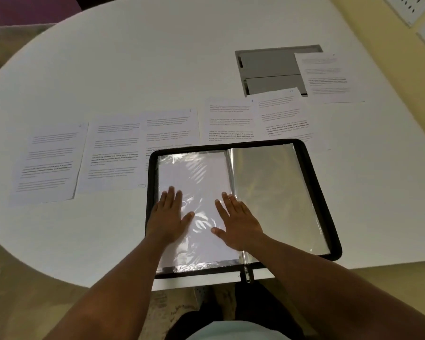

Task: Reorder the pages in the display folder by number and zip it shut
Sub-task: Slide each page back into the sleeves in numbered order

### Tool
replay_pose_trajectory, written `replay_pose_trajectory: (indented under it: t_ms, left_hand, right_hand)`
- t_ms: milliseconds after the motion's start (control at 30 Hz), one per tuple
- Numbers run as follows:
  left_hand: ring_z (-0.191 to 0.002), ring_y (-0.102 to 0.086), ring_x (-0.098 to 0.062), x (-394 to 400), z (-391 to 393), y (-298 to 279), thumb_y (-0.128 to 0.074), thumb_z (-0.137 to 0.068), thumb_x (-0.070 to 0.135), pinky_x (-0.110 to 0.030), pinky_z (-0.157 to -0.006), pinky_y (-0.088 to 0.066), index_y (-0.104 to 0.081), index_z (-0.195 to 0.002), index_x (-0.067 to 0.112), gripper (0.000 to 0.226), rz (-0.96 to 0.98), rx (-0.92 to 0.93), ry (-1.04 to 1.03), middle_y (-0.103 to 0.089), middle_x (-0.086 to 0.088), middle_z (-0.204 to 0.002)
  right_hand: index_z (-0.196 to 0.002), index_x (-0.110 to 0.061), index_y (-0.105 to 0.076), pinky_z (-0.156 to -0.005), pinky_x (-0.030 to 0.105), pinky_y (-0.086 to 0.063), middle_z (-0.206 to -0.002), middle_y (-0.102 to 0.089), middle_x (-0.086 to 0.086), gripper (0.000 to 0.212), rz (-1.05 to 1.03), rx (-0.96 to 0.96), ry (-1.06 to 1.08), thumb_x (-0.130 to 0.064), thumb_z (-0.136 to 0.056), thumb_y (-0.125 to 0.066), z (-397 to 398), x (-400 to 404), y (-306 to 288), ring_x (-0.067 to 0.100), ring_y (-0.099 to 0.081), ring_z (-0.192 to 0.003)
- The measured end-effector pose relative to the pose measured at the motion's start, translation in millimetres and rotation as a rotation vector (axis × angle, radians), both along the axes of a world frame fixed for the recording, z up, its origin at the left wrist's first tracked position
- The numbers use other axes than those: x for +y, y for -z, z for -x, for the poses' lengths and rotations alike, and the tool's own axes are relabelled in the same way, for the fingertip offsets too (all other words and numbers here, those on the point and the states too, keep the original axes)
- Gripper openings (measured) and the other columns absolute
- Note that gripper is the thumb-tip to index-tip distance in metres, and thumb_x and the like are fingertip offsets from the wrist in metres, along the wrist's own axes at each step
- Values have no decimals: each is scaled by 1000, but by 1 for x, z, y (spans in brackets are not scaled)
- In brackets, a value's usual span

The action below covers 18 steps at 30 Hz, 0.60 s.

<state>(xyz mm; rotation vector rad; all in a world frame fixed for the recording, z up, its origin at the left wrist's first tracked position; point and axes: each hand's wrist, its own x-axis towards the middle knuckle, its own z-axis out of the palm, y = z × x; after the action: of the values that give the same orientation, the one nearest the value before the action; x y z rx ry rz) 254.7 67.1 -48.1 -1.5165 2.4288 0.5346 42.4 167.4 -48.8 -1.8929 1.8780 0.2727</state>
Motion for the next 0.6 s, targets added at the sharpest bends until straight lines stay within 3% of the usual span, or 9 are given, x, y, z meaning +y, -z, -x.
replay_pose_trajectory:
  t_ms: [100,233,400,500,600]
  left_hand:
    - [-150,-5,-27,1,7,-6,-10,-87,69,-41,-120,-11,-10,-155,14,87,46,30,-55,-4,-9,-163]
    - [-149,-10,-25,-15,37,-21,-29,-94,62,-40,-121,-12,-15,-154,14,79,83,138,-74,-9,-8,-163]
    - [-146,-23,-25,-45,116,-43,-42,-96,51,-40,-119,-19,-33,-149,10,67,94,284,-11,-28,-9,-157]
    - [-141,-34,-26,-64,181,-59,-51,-94,45,-38,-116,-26,-41,-144,9,62,54,394,18,-41,-11,-150]
    - [-129,-48,-27,-81,243,-77,-61,-93,31,-27,-105,-33,-50,-136,7,51,9,547,-7,-54,-10,-138]
  right_hand:
    - [-154,-25,11,-122,39,1,-160,21,0,86,64,-110,11,-71,-82,1,11,-1,-6,16,17,-148]
    - [-155,-20,-16,-120,30,-1,-163,-10,0,81,263,-242,236,-67,-89,-13,42,-8,-23,15,-7,-150]
    - [-138,-9,-50,-113,38,-31,-139,-53,11,86,479,-289,519,-71,-89,-17,105,-38,-38,26,-47,-132]
    - [-122,-5,-61,-100,41,-47,-118,-66,12,67,613,-305,633,-61,-93,-39,160,-60,-44,29,-61,-112]
    - [-117,-7,-64,-97,34,-46,-114,-67,9,42,639,-341,723,-40,-91,-60,214,-81,-50,26,-61,-109]
